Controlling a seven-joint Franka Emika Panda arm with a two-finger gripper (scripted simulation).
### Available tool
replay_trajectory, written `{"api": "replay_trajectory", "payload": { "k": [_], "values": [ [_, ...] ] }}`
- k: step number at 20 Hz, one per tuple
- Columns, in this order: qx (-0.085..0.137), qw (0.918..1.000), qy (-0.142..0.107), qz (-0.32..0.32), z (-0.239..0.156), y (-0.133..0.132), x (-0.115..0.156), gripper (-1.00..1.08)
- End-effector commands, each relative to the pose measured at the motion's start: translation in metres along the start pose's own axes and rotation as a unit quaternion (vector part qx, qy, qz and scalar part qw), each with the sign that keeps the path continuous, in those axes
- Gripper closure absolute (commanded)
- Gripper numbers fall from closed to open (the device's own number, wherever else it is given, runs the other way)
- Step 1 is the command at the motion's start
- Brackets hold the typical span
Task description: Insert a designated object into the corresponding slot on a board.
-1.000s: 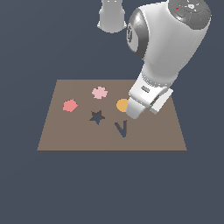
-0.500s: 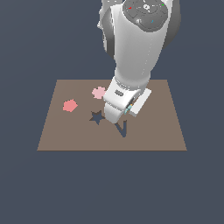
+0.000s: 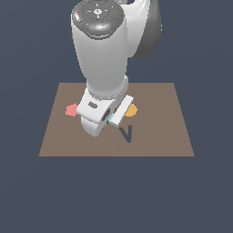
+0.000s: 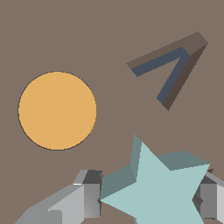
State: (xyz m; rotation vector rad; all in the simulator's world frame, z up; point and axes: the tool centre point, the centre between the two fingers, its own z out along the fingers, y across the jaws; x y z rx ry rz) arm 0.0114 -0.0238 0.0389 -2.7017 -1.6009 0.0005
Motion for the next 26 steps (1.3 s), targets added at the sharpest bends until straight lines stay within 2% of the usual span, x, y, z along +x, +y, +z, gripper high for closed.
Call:
{"api": "replay_trajectory", "payload": {
  "k": [1, 8, 19, 20, 26],
  "values": [
    [0.0, 0.9999, 0.0, -0.01, -0.001, 0.01, -0.008, 1.08],
    [0.0, 0.9997, 0.0, -0.023, -0.002, 0.026, -0.019, 1.08],
    [0.0, 0.9997, 0.0, -0.024, 0.008, 0.026, -0.019, 1.08],
    [0.0, 0.9997, 0.0, -0.024, 0.008, 0.026, -0.019, -0.92],
    [0.0, 0.9997, 0.0, -0.024, 0.008, 0.026, -0.019, -0.92]
  ]
}}
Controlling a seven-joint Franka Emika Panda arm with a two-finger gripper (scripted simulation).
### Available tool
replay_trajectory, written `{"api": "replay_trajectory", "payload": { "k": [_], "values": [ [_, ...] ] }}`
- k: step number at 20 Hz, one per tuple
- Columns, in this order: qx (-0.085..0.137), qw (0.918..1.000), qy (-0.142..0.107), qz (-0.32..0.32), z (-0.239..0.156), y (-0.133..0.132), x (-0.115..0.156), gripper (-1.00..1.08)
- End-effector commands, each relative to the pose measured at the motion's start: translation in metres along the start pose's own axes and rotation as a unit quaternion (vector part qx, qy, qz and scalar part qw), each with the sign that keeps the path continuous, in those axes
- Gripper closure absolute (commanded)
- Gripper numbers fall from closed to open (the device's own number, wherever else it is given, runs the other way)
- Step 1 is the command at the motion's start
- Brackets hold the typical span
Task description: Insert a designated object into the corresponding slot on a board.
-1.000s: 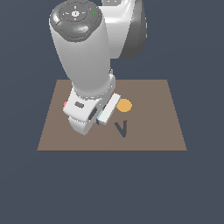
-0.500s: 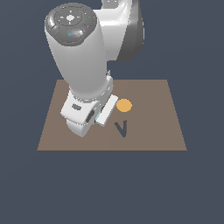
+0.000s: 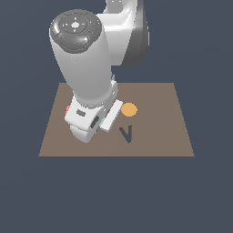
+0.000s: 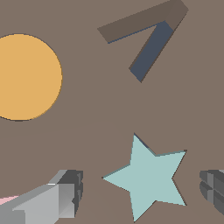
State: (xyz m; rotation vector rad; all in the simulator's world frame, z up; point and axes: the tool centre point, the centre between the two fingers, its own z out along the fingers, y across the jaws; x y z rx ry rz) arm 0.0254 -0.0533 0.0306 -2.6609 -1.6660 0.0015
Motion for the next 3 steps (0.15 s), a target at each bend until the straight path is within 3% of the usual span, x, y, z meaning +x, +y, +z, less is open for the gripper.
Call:
{"api": "replay_trajectory", "payload": {
  "k": [1, 3],
  "values": [
    [0.0, 1.0, 0.0, 0.0, 0.0, 0.0001, 0.0, -0.92],
    [0.0, 1.0, 0.0, 0.0, 0.0, 0.0001, 0.0, -0.92]
  ]
}}
